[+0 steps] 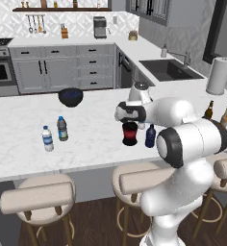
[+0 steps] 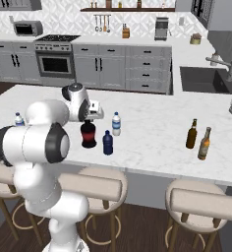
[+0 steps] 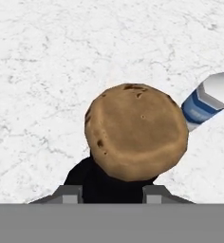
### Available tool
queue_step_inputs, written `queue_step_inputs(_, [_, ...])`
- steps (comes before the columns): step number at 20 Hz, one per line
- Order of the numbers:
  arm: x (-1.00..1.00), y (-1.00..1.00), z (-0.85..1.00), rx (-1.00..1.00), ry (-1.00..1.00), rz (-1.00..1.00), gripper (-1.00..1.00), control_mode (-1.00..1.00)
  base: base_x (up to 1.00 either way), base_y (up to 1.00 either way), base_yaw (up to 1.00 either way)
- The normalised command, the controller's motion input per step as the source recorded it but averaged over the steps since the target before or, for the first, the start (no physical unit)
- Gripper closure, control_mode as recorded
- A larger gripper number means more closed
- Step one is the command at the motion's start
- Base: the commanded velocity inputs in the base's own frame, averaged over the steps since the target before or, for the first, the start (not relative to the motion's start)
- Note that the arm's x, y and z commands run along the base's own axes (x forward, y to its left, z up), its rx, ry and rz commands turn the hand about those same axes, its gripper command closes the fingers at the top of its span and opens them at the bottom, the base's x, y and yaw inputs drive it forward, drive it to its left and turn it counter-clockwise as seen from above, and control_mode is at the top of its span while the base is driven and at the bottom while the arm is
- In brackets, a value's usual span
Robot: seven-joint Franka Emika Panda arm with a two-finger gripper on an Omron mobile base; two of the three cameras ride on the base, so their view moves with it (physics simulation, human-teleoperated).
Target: Move the plastic bottles in the middle to the plastics group, and the glass bottles in the middle to the glass group.
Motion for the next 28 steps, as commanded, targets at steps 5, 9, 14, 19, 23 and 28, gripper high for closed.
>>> queue_step_inputs(5, [-1.0, 0.0, 0.31, 0.0, -0.01, 0.0, 1.0, -1.0, 0.0, 0.0, 0.0])
queue_step_inputs(9, [-0.96, -0.03, 0.28, 0.0, 0.0, 0.0, 1.0, -1.0, 0.0, 0.0, 0.0])
queue_step_inputs(14, [-0.63, -0.22, 0.28, 0.0, 0.0, -0.01, 1.0, -1.0, 0.0, 0.0, 0.0])
queue_step_inputs(19, [-0.41, -0.42, 0.3, 0.0, 0.0, -0.11, 1.0, -1.0, 0.0, 0.0, 0.0])
queue_step_inputs(23, [-0.24, -0.56, 0.25, -0.02, 0.07, -0.14, 1.0, -1.0, 0.0, 0.0, 0.0])
queue_step_inputs(28, [-0.07, -0.67, 0.16, -0.02, 0.08, -0.15, 1.0, -1.0, 0.0, 0.0, 0.0])
